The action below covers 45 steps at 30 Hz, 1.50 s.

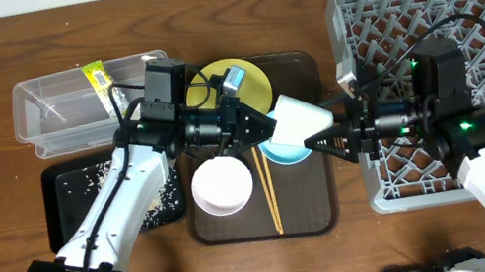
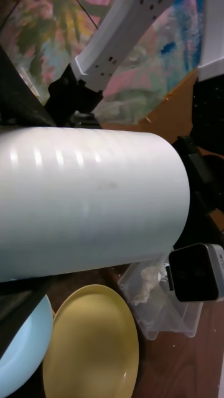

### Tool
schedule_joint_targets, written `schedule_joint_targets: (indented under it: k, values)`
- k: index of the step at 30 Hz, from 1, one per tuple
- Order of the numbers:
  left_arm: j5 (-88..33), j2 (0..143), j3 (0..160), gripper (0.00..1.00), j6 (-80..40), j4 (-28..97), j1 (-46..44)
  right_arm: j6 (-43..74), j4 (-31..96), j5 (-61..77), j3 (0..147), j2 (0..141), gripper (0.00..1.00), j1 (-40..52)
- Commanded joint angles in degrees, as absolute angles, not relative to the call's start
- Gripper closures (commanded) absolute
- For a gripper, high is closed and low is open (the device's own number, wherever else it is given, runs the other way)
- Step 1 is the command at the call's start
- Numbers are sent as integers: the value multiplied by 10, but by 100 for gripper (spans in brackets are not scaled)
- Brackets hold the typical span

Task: Sort waste into correct bins and load items into the dishwasher rack
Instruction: 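Place the white cup into the dishwasher rack with the right gripper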

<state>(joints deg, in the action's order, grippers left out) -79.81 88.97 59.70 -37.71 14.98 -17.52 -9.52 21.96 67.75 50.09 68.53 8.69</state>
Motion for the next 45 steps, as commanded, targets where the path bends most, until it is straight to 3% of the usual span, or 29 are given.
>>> schedule_joint_targets:
  k: [1, 5, 10, 18, 21, 29, 35, 45]
  values:
    - [-800, 891, 602, 90, -376, 148, -176, -99, 222, 703, 499, 685, 46, 94]
    - [-727, 891, 602, 83, -337, 160, -176, -84, 243, 634, 499, 685, 46, 94]
    - [-526, 891, 602, 73, -273, 232, -176, -73, 306, 479, 500, 685, 53, 94]
    - [-386, 860, 602, 69, -213, 331, -149, -73, 435, 321, 544, 668, 63, 87]
    - [-330, 827, 602, 69, -196, 371, -136, -74, 491, 286, 583, 660, 81, 70]
    - [-153, 712, 602, 69, -176, 466, -122, -40, 616, 141, 676, 660, 99, 17]
    - [-95, 649, 602, 69, -176, 497, -122, 19, 665, 44, 708, 660, 99, -59]
    - [-96, 644, 602, 69, -176, 506, -122, 38, 701, 6, 715, 718, 99, -203]
